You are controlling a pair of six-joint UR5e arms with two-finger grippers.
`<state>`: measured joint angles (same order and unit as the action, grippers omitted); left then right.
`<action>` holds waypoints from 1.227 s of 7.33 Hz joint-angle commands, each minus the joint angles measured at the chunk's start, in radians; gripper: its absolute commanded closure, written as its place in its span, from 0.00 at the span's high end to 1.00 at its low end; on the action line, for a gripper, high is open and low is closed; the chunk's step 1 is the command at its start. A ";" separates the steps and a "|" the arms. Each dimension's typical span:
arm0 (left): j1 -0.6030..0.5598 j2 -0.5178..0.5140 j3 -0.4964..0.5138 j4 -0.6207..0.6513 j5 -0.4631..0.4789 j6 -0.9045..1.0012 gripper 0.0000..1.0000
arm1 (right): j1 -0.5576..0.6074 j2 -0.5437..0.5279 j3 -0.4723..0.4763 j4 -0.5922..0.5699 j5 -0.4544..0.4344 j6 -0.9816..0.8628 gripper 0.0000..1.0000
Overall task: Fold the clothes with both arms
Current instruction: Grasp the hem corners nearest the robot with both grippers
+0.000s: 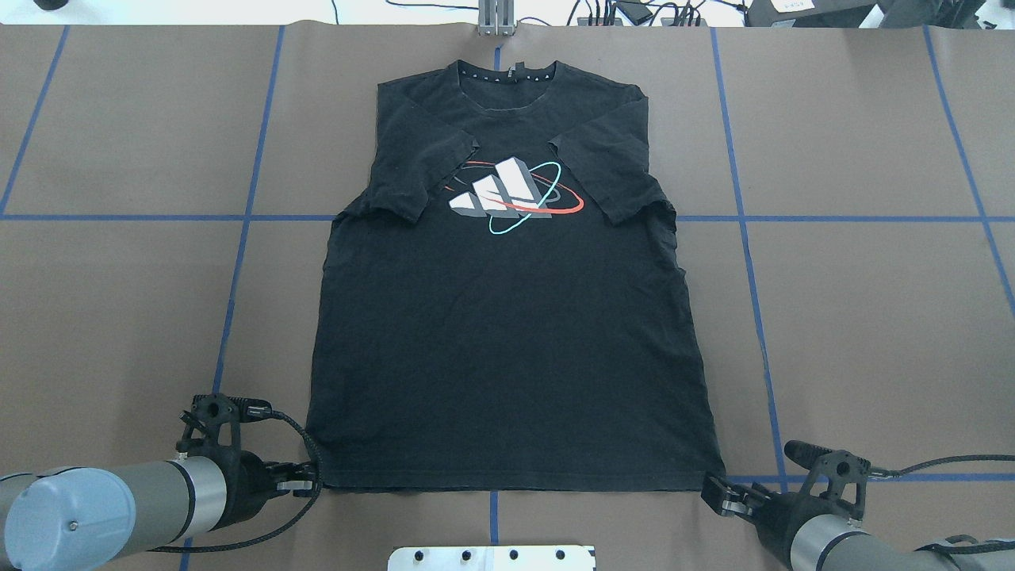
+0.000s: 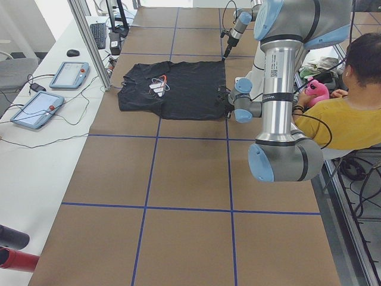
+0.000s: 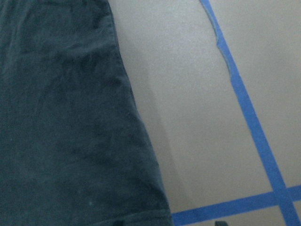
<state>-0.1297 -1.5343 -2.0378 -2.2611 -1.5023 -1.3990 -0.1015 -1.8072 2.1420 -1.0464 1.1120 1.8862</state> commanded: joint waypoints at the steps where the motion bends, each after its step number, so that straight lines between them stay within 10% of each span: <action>1: -0.002 0.002 -0.005 0.000 -0.001 0.000 0.00 | -0.014 0.028 -0.016 -0.004 -0.003 -0.002 0.57; 9: -0.005 0.011 -0.022 0.005 -0.001 0.000 0.00 | 0.009 0.025 -0.020 -0.014 0.003 -0.035 0.38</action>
<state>-0.1337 -1.5257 -2.0575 -2.2575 -1.5033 -1.3990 -0.0901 -1.7833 2.1236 -1.0593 1.1154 1.8518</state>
